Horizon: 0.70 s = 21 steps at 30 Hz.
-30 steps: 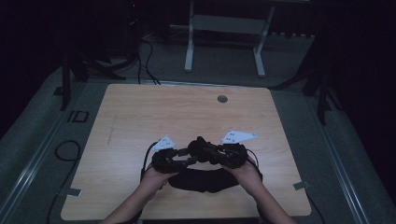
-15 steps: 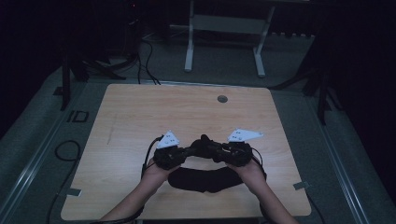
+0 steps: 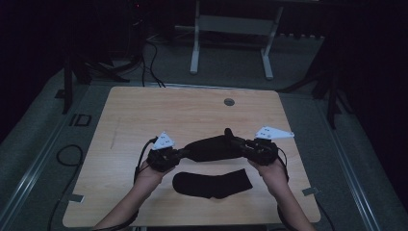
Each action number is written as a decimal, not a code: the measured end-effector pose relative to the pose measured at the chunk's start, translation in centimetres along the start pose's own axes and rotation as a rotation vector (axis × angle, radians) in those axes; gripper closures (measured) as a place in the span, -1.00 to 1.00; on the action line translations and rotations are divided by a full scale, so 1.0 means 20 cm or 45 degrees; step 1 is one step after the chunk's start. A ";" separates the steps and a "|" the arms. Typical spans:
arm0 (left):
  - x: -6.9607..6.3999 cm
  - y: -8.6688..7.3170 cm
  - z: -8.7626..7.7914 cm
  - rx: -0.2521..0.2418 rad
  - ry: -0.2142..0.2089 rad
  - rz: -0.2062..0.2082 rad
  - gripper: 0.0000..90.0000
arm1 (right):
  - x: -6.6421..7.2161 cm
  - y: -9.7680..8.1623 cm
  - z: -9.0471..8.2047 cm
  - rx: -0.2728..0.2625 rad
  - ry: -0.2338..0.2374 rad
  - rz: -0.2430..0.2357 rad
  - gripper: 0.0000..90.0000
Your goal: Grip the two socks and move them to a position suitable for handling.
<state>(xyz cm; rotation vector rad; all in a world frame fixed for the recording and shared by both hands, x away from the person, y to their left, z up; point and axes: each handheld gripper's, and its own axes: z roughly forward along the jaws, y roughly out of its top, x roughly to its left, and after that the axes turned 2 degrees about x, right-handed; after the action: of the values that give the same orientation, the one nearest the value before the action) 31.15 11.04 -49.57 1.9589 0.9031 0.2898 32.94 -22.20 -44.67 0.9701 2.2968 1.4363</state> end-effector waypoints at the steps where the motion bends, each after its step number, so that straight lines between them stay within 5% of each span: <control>1: 0.01 0.00 0.00 0.000 0.006 0.006 0.93 | -0.01 0.00 0.00 0.003 0.004 0.003 0.72; 7: 0.05 0.00 -0.01 0.067 0.093 0.049 0.93 | -0.05 -0.05 0.04 0.062 -0.026 0.005 0.75; 10: 0.13 -0.01 -0.02 0.091 0.118 0.005 0.93 | -0.10 -0.07 0.04 0.078 -0.067 0.033 0.77; 21: 0.22 -0.05 0.11 0.269 0.066 -0.047 0.92 | -0.22 -0.22 0.21 0.282 -0.133 0.034 0.75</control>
<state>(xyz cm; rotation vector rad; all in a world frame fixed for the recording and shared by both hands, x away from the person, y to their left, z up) 34.83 13.03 -52.28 2.1335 1.0376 0.2321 36.73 -23.54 -50.95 1.1121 2.4097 1.1287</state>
